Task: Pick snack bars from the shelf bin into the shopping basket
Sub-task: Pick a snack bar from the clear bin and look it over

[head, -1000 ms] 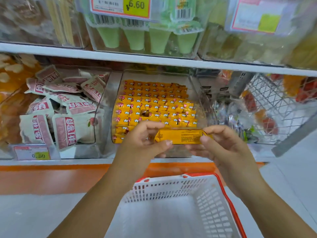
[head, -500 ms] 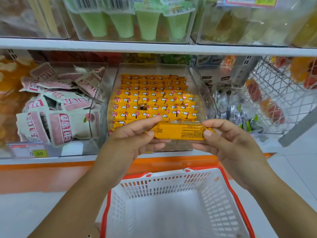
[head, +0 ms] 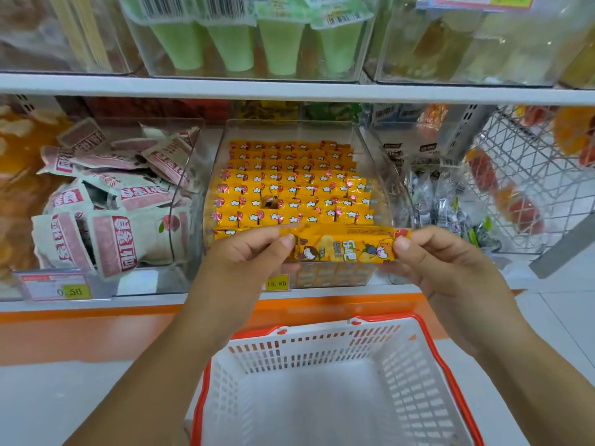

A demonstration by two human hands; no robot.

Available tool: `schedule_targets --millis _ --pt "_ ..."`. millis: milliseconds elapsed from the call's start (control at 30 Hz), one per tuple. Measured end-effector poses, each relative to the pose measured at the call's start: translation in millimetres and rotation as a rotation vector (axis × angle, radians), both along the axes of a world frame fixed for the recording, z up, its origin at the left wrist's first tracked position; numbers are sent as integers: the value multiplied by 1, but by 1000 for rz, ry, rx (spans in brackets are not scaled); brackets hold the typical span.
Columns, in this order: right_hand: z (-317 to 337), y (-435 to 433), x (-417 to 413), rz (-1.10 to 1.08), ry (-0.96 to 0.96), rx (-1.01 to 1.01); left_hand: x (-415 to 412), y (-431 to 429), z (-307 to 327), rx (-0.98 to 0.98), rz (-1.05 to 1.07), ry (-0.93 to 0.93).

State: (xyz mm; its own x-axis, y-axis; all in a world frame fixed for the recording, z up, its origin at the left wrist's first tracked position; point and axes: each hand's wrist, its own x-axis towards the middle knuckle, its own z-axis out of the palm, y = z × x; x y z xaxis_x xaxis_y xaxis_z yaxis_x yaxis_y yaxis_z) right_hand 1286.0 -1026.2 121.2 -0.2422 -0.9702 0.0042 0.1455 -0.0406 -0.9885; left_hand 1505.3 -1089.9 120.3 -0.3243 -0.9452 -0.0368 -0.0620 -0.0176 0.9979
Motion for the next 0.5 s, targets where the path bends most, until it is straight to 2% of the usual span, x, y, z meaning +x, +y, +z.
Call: schedule_targets --millis 100,233,367,500 --pt "-2 1 2 -36 61 -37 -3 3 0 -48 15 -69" --pt "2 1 7 -76 21 -79 -8 8 6 -74 67 59" --pt "1 2 9 -88 61 -115 -6 7 3 -125 73 68" --pt "-5 3 5 -46 74 -68 -2 3 5 -67 66 121"
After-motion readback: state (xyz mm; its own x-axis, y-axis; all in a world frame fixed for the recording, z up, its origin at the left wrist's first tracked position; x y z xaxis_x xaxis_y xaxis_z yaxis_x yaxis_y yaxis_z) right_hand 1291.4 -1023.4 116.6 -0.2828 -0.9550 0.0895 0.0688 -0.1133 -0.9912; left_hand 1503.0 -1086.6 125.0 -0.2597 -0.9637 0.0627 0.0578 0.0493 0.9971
